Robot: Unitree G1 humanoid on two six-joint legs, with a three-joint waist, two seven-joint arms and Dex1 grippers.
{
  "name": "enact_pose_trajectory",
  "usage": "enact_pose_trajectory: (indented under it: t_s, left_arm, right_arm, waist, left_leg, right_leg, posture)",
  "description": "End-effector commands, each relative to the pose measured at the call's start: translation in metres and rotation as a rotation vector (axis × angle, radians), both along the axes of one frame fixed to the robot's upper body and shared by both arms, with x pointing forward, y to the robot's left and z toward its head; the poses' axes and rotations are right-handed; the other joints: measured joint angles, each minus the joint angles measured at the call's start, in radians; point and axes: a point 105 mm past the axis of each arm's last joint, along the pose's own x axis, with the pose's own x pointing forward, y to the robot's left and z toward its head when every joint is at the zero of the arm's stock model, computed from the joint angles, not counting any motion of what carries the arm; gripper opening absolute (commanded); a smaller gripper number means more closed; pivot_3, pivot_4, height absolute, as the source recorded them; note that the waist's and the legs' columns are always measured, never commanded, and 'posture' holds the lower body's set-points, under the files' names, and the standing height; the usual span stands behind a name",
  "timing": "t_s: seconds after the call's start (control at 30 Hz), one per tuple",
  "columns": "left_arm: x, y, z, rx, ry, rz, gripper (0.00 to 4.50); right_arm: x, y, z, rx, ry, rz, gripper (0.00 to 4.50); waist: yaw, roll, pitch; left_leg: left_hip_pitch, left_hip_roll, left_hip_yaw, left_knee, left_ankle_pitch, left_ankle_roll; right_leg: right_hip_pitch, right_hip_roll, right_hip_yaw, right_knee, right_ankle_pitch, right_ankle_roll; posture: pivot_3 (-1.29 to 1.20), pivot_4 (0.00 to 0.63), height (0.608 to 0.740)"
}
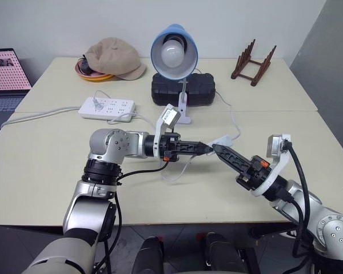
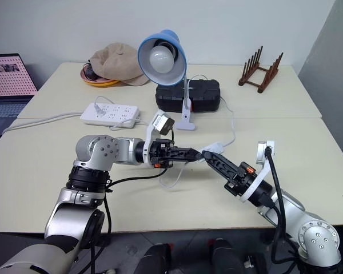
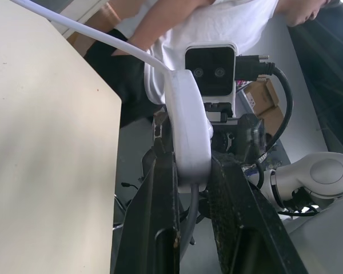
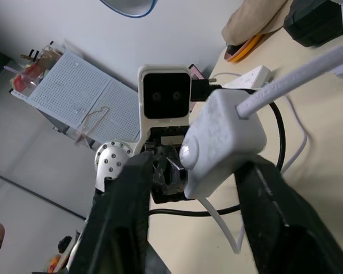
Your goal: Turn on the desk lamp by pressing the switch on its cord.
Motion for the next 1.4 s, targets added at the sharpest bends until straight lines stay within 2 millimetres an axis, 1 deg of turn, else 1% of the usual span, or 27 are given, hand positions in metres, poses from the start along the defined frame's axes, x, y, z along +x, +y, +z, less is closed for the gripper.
enact_pose_trajectory:
  t_s: [0.03,0.1,0.17,0.23,0.57,0.63,0.7,0.73,0.8,0.83,0.9,0.97,1.0,1.07,1.1,1.13,1.17,1.23,1.33,1.4]
  left_arm:
    - [-0.004,0.0,0.007,-0.014,-0.033,-0.019,0.39]
    - [-0.005,0.0,0.007,-0.014,-0.03,-0.022,0.39]
    - [-0.006,0.0,0.006,-0.013,-0.031,-0.025,0.39]
    - [-0.006,0.0,0.006,-0.014,-0.031,-0.026,0.39]
    - [-0.006,0.0,0.006,-0.012,-0.042,-0.026,0.39]
    - [-0.005,0.001,0.007,-0.01,-0.048,-0.022,0.39]
    - [-0.004,0.001,0.008,-0.009,-0.058,-0.018,0.39]
    - [-0.002,0.001,0.008,-0.004,-0.068,-0.014,0.39]
    - [0.002,0.002,0.006,0.015,-0.101,0.0,0.39]
    - [0.005,0.002,0.005,0.024,-0.114,0.01,0.39]
    - [0.013,0.002,0.002,0.048,-0.163,0.03,0.39]
    - [0.024,0.001,-0.007,0.107,-0.26,0.059,0.39]
    - [0.03,0.0,-0.012,0.145,-0.326,0.07,0.39]
    - [0.048,-0.003,-0.028,0.25,-0.479,0.118,0.39]
    - [0.057,-0.005,-0.037,0.309,-0.551,0.145,0.39]
    - [0.065,-0.006,-0.043,0.353,-0.611,0.16,0.39]
    - [0.071,-0.006,-0.051,0.407,-0.683,0.165,0.39]
    - [0.082,-0.007,-0.063,0.492,-0.808,0.168,0.39]
    - [0.093,-0.012,-0.068,0.531,-0.871,0.192,0.39]
    - [0.097,-0.013,-0.073,0.582,-0.965,0.174,0.39]
  right_arm:
    - [-0.003,0.003,0.012,0.024,-0.05,0.013,1.3]
    - [-0.003,0.001,0.012,0.029,-0.047,0.005,0.9]
    - [-0.004,0.001,0.012,0.038,-0.044,0.002,0.68]
    - [-0.005,0.001,0.011,0.038,-0.043,0.001,0.56]
    - [-0.003,-0.002,0.009,-0.017,-0.054,-0.019,0.55]
    - [-0.003,-0.002,0.011,-0.018,-0.063,-0.012,1.25]
    - [-0.005,-0.003,0.012,-0.033,-0.07,-0.004,1.54]
    - [-0.006,-0.004,0.01,-0.055,-0.073,0.002,1.89]
    - [-0.012,-0.009,0.007,-0.115,-0.079,0.02,2.28]
    - [-0.013,-0.012,0.005,-0.151,-0.078,0.013,2.59]
    - [-0.015,-0.023,0.004,-0.205,-0.081,-0.007,3.02]
    - [-0.022,-0.034,-0.001,-0.37,-0.118,-0.016,3.57]
    - [-0.026,-0.037,-0.005,-0.468,-0.145,-0.014,3.75]
    - [-0.027,-0.048,-0.015,-0.72,-0.215,-0.041,4.14]
    - [-0.026,-0.054,-0.023,-0.888,-0.26,-0.045,4.3]
    - [-0.026,-0.059,-0.03,-1.016,-0.302,-0.042,4.43]
    - [-0.023,-0.065,-0.033,-1.107,-0.334,-0.065,4.43]
    - [-0.018,-0.07,-0.03,-1.145,-0.379,-0.146,4.43]
    - [-0.013,-0.073,-0.029,-1.196,-0.443,-0.21,4.43]
    - [-0.01,-0.075,-0.034,-1.207,-0.432,-0.248,4.43]
  waist:
    - [0.0,0.0,0.0]
    - [0.0,0.0,0.0]
    - [0.0,0.0,0.0]
    - [0.0,0.0,0.0]
    - [0.0,0.0,0.0]
    - [0.0,0.0,0.0]
    - [0.0,0.0,0.0]
    - [0.0,0.0,0.0]
    - [0.002,0.0,0.0]
    - [0.004,0.0,0.0]
    - [0.009,0.0,0.0]
    - [0.014,0.001,0.0]
    - [0.016,0.001,0.0]
    - [0.018,0.0,0.0]
    - [0.02,0.001,0.0]
    - [0.021,0.0,0.0]
    - [0.022,0.0,0.0]
    - [0.023,-0.003,0.0]
    - [0.019,-0.003,0.0]
    - [0.019,-0.003,0.0]
  left_leg:
    - [0.0,0.0,0.0,0.0,0.0,0.0]
    - [0.0,0.0,0.0,0.0,0.0,0.0]
    - [0.0,0.0,0.0,0.0,0.0,0.0]
    - [0.0,0.0,0.0,0.0,0.0,0.0]
    - [0.0,0.0,0.0,0.0,0.0,0.0]
    - [0.0,0.0,0.0,0.0,0.0,0.0]
    - [0.0,0.0,0.0,0.0,0.0,0.0]
    - [0.0,0.0,0.0,0.0,0.0,0.0]
    - [0.0,0.0,0.0,0.0,0.0,0.0]
    - [0.0,0.0,0.0,0.0,0.0,0.0]
    - [0.0,0.0,0.0,0.0,0.0,0.0]
    - [-0.001,0.0,0.0,0.0,0.0,0.0]
    - [-0.001,-0.001,0.001,0.0,0.0,0.0]
    - [-0.001,-0.001,0.001,0.0,0.0,0.0]
    - [-0.001,-0.001,0.001,0.0,0.0,0.0]
    - [-0.002,-0.002,0.002,0.0,0.0,0.0]
    - [-0.002,-0.002,0.002,0.001,0.0,0.0]
    - [-0.002,-0.003,0.002,0.0,0.0,0.0]
    - [-0.004,-0.002,0.003,0.0,0.0,0.0]
    - [-0.005,-0.002,0.003,-0.001,0.0,0.0]
  right_leg:
    - [0.0,0.0,0.0,0.0,0.0,0.0]
    - [0.0,0.0,0.0,0.0,0.0,0.0]
    - [0.0,0.0,0.0,0.0,0.0,0.0]
    - [0.0,0.0,0.0,0.0,0.0,0.0]
    - [0.0,0.0,0.0,0.0,0.0,0.0]
    - [0.0,0.0,0.0,0.0,0.0,0.0]
    - [0.0,0.0,0.0,0.0,0.0,0.0]
    - [0.0,0.0,0.0,0.0,0.0,0.0]
    - [0.0,0.0,0.0,-0.001,0.0,0.0]
    - [0.0,0.0,0.0,-0.001,0.0,0.0]
    - [0.0,0.0,0.0,-0.001,0.0,0.0]
    - [0.0,0.0,0.0,-0.002,0.0,0.0]
    - [0.0,-0.001,0.0,-0.002,0.0,0.0]
    - [0.0,-0.001,0.0,-0.003,0.0,0.0]
    - [0.0,-0.001,0.0,-0.004,0.0,0.0]
    - [0.0,-0.002,0.001,-0.004,0.0,0.0]
    - [0.0,-0.002,0.0,-0.005,0.0,0.0]
    - [0.0,-0.003,0.001,-0.006,0.0,0.0]
    - [0.0,-0.003,0.001,-0.009,0.0,0.001]
    - [-0.001,-0.003,0.001,-0.011,0.001,0.003]
  posture:
    - [0.0,0.15,0.74]
    - [0.0,0.15,0.74]
    - [0.0,0.15,0.74]
    - [0.0,0.15,0.74]
    - [0.0,0.15,0.74]
    - [0.0,0.15,0.74]
    - [0.0,0.15,0.74]
    - [0.0,0.15,0.74]
    - [0.0,0.15,0.74]
    - [0.0,0.15,0.74]
    - [0.0,0.15,0.74]
    - [0.0,0.15,0.74]
    - [0.0,0.15,0.74]
    - [0.0,0.15,0.74]
    - [0.0,0.15,0.74]
    - [0.0,0.15,0.74]
    - [0.0,0.15,0.74]
    - [0.0,0.15,0.74]
    - [0.0,0.15,0.74]
    - [0.0,0.15,0.74]
